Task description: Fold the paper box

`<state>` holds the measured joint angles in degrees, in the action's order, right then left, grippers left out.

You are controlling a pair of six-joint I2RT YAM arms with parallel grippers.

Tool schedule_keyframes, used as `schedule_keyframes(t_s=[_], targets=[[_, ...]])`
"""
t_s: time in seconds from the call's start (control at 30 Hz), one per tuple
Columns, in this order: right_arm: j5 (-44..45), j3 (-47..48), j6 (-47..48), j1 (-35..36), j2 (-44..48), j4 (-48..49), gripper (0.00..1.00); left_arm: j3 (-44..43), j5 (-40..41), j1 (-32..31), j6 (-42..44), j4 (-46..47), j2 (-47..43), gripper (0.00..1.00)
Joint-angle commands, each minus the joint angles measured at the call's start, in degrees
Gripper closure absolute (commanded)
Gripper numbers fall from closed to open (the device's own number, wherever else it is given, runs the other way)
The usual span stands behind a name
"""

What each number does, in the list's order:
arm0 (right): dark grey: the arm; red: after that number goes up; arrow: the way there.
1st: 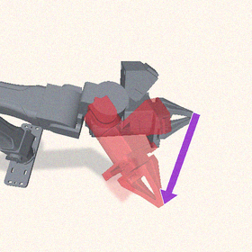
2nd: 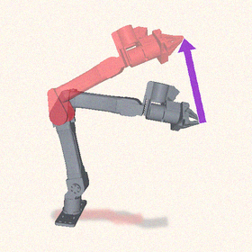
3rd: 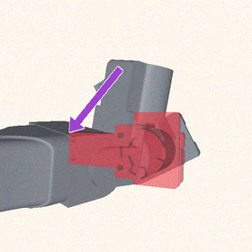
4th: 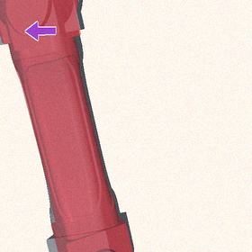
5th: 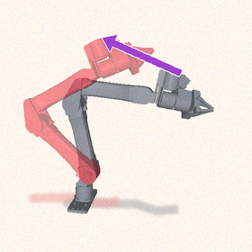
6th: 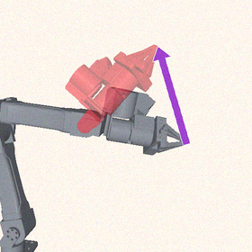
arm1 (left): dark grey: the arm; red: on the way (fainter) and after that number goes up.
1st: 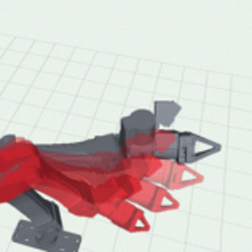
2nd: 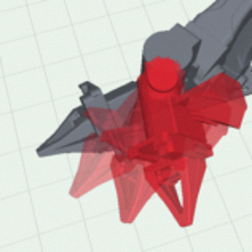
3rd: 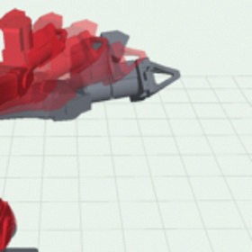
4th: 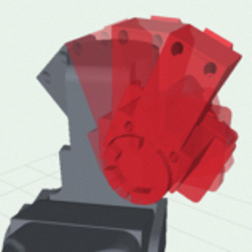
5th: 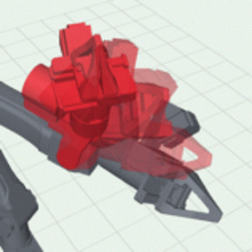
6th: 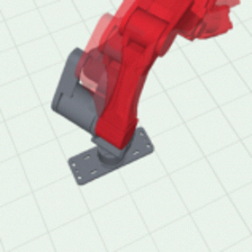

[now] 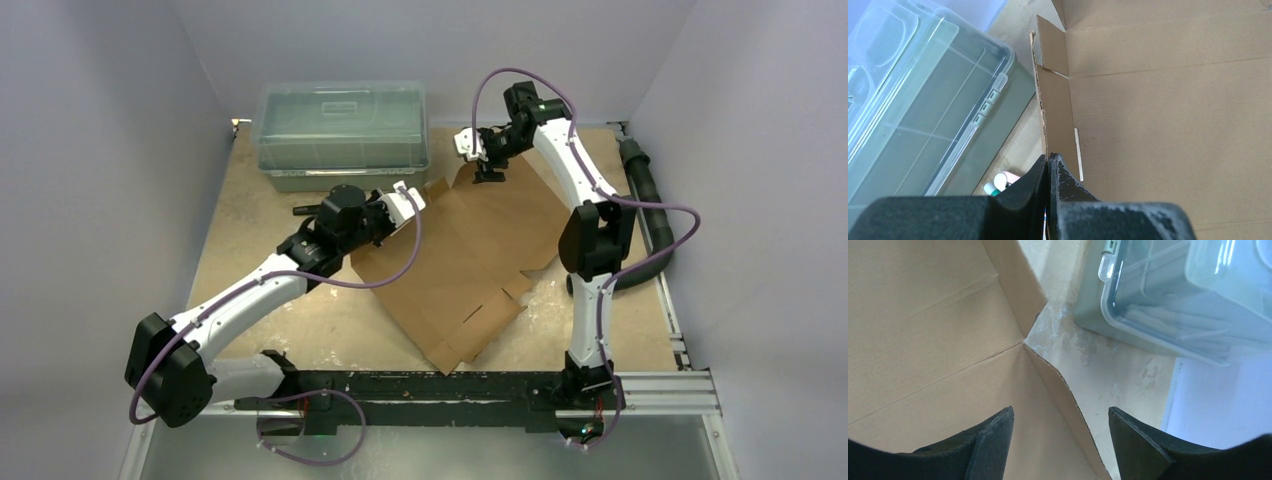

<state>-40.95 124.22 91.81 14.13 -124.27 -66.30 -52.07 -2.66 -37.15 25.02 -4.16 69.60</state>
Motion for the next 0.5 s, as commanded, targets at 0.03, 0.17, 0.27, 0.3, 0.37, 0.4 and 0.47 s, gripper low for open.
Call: schedule_keyframes(t_s=[0.03,0.17,0.27,0.3,0.37,0.4,0.47], targets=[[0.85,2.48,1.62,0.58,1.09,1.69,0.29,-2.28,-1.90,-0.64,-1.59,1.62,-2.40,1.00],[2.24,1.42,2.37,0.96,0.61,2.58,0.35,-2.25,-2.09,-0.74,-2.48,1.28,-2.71,1.00],[3.48,0.31,3.37,0.96,0.99,2.68,0.38,-2.16,-2.01,-0.81,-2.71,1.26,-2.92,1.00],[3.95,-0.21,3.72,0.96,1.20,2.72,0.40,-2.20,-2.00,-0.74,-2.69,1.26,-2.91,1.00],[4.93,-0.70,4.27,0.94,1.56,2.39,0.47,-2.25,-1.87,-0.75,-2.72,1.30,-2.83,1.00],[5.38,-0.85,4.41,0.98,1.76,2.24,0.49,-2.34,-1.83,-0.74,-2.70,1.34,-2.73,1.00],[6.07,-1.28,5.27,0.99,2.28,2.01,0.58,-2.38,-1.78,-0.74,-2.88,1.42,-2.55,1.00]])
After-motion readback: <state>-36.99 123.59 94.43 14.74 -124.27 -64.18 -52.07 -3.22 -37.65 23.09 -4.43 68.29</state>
